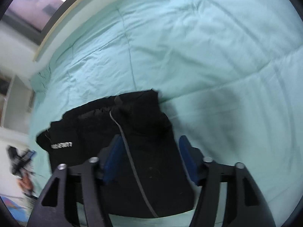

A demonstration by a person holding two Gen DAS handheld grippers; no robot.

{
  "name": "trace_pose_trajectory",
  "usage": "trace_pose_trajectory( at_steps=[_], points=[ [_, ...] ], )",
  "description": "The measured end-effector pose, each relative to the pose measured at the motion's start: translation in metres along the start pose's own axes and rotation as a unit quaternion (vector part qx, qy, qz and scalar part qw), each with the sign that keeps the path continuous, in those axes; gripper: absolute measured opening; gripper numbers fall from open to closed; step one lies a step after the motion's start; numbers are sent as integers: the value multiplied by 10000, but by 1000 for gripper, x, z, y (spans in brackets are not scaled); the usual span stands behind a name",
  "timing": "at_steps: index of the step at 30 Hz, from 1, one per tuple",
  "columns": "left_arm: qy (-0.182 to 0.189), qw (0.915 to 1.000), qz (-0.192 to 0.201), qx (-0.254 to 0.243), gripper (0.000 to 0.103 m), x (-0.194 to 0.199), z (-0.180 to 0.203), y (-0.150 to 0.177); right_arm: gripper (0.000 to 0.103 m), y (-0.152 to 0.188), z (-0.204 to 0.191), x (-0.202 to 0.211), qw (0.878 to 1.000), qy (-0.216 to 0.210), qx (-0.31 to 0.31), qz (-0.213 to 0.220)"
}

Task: Fold large clothes

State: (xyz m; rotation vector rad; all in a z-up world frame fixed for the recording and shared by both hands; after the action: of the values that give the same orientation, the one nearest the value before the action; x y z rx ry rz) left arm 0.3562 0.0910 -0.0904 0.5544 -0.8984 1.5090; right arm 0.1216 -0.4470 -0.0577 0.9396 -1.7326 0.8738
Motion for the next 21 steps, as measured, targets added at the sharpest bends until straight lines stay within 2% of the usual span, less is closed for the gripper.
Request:
trace_pose_trajectory(
  at_steps=[3, 6, 8, 10, 12, 14, 15, 16, 17, 21],
  points=[
    [-131, 9996, -230, -33, 73, -39, -1, -7, 67, -12, -13, -5, 9986, 224, 457, 168],
    [-331, 9980, -513, -132, 72, -80, 2, -11, 67, -26, -22, -24, 9914, 772, 1022, 274],
    [-397, 9966, -649, -326, 72, -94, 8, -11, 67, -35, -26, -39, 9865, 959, 1312, 197],
    [-431, 9955, -681, -506, 72, -102, 13, -15, 67, -43, -27, -55, 9850, 884, 1480, 82],
    [-362, 9954, -747, -487, 72, -112, 11, -19, 68, -52, -25, -74, 9841, 804, 1584, -25],
    [-70, 9965, -792, -242, 72, -123, 6, -24, 66, -56, -24, -92, 9849, 604, 1613, -181],
    [79, 9973, -707, -177, 64, -124, 8, -24, 42, -57, -24, -99, 9853, 557, 1601, -226],
    [139, 9978, -631, -164, 22, -126, 10, -27, 29, -55, -27, -103, 9853, 496, 1621, -210],
    [167, 9981, -577, -131, 11, -126, 14, -27, 26, -52, -30, -102, 9850, 481, 1646, -174],
    [-42, 9995, 19, -321, 9, -95, 34, -28, 19, -47, -37, -65, 9753, 1169, 1801, 515]
  ],
)
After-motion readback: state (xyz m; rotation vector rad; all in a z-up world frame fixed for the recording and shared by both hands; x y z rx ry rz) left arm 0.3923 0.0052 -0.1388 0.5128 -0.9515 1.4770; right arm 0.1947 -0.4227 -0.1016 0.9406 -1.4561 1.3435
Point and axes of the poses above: each gripper's, at about its wrist camera, not at the fingertips, and x roughly against the way its jaws point, z to its right, y to its underside, the point moved 8 cm from there along -x, roughly the way its jaws point, and after that the axes turned 6 degrees about -z, right-handed, at the moved point
